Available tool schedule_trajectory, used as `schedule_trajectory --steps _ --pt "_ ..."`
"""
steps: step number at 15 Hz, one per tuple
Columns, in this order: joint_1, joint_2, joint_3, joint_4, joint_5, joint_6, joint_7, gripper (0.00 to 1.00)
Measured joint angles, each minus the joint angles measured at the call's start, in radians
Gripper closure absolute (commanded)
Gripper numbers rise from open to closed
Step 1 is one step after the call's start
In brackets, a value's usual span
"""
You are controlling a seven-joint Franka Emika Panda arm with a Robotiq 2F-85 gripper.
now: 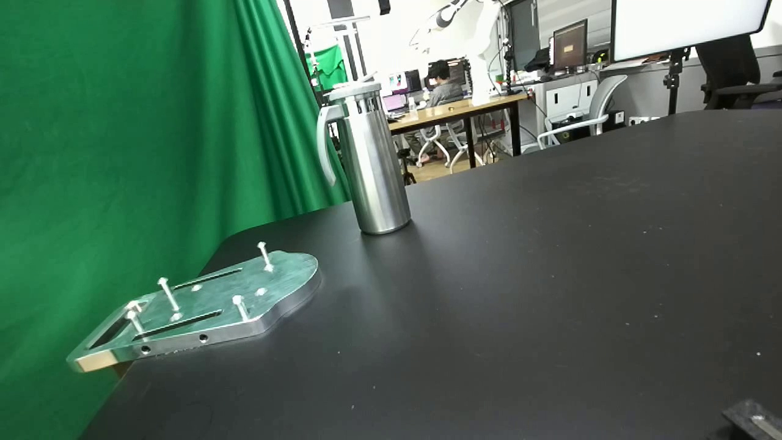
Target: Push down on the lid of the silver flask
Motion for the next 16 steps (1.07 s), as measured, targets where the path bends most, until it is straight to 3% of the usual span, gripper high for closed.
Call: schedule_trajectory --steps 16 --pt "0.056 0.177 -0.037 0.122 -0.018 0.064 -0.040 1.00"
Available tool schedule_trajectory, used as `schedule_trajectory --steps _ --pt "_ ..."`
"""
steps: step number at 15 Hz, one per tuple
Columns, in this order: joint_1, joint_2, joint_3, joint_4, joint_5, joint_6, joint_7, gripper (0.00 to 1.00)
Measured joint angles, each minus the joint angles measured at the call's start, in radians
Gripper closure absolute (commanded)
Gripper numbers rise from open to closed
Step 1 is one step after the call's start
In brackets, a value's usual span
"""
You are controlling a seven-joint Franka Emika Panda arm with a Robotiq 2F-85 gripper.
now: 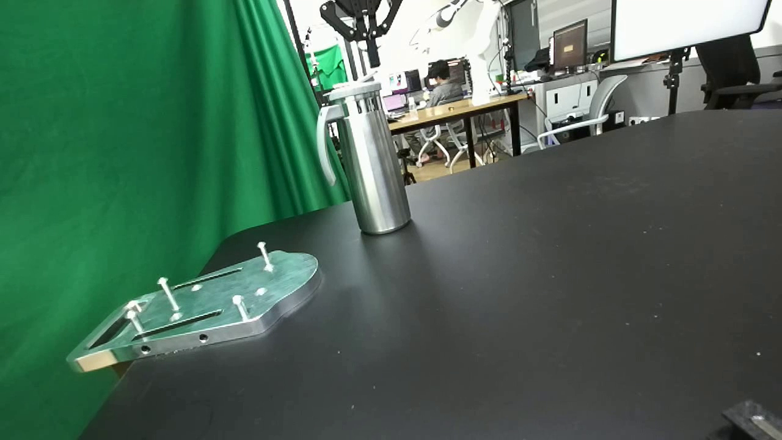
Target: Push down on the lid of the silver flask
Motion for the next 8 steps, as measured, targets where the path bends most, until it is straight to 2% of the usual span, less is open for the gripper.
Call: schedule_trajectory --steps 8 --pt "0.007 0.045 -0.004 0.036 0.001 0.002 0.000 1.00"
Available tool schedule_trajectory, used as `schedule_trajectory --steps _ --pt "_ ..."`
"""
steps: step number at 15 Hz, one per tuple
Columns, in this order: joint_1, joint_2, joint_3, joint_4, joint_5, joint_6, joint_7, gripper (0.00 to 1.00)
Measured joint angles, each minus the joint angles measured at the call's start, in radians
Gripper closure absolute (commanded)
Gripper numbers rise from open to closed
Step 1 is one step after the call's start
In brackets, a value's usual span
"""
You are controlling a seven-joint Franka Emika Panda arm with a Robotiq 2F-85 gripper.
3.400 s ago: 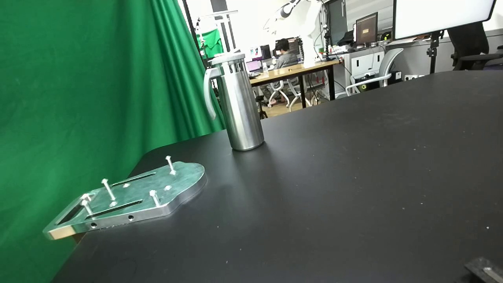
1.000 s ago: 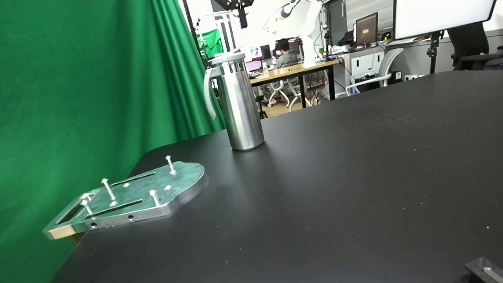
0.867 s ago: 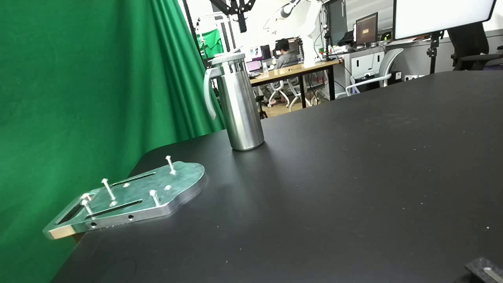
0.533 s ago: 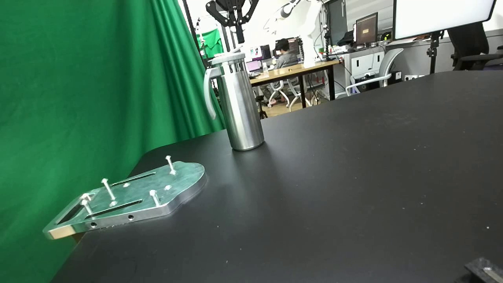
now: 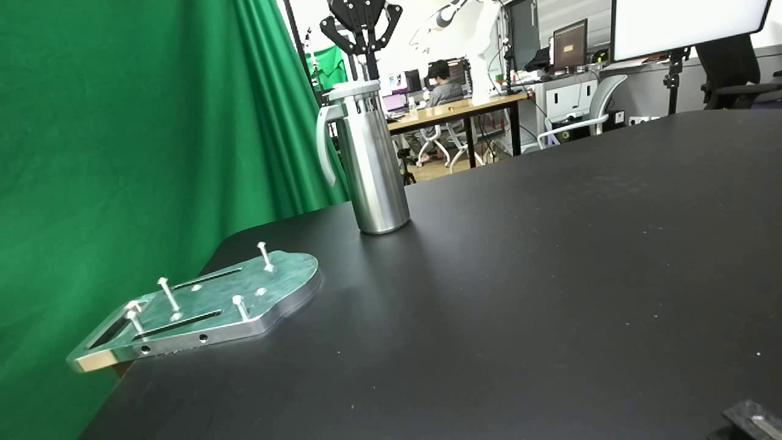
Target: Push down on the lid of the silver flask
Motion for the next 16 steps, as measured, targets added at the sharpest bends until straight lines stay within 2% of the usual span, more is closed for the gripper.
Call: schedule_trajectory --steps 6,7,8,16 --pt "0.008 0.004 0.001 0.014 0.001 0.000 0.000 1.00" --pt "0.010 0.002 0.003 0.020 0.001 0.000 0.000 0.74" --pt "0.012 -0.005 0.003 0.026 0.000 -0.004 0.000 0.74" --pt "0.011 -0.132 -0.003 -0.004 -0.003 -0.189 0.003 0.20"
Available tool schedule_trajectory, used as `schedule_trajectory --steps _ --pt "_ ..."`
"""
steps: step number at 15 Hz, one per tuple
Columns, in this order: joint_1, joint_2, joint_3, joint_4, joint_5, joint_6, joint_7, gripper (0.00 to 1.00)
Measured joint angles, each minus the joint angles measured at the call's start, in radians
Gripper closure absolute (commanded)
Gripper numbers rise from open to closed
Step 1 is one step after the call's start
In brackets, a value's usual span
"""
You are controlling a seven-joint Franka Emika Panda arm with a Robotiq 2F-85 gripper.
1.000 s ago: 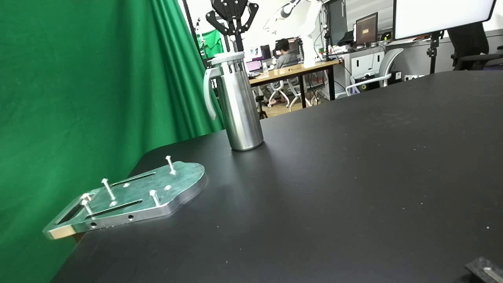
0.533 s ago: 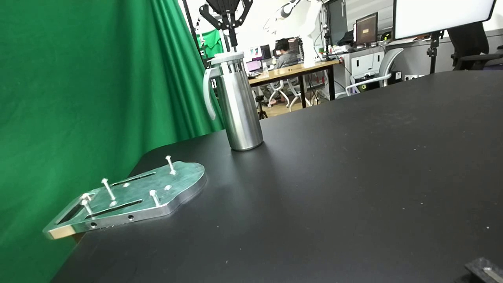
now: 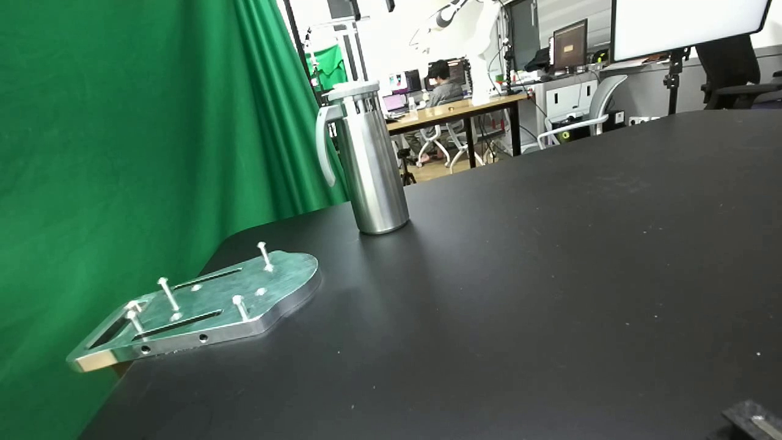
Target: Push down on the lid of the silver flask
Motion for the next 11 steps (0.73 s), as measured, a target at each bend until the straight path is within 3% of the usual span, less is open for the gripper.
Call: schedule_trajectory --steps 3,4,7,11 --pt "-0.006 -0.058 -0.003 -0.075 0.002 -0.021 0.000 0.02" --pt "-0.008 -0.078 -0.003 -0.106 0.003 -0.023 0.000 0.18" --pt "-0.016 -0.125 -0.004 -0.181 0.020 -0.026 0.000 0.01" --pt "-0.018 -0.137 -0.004 -0.200 0.022 -0.026 0.000 0.01"
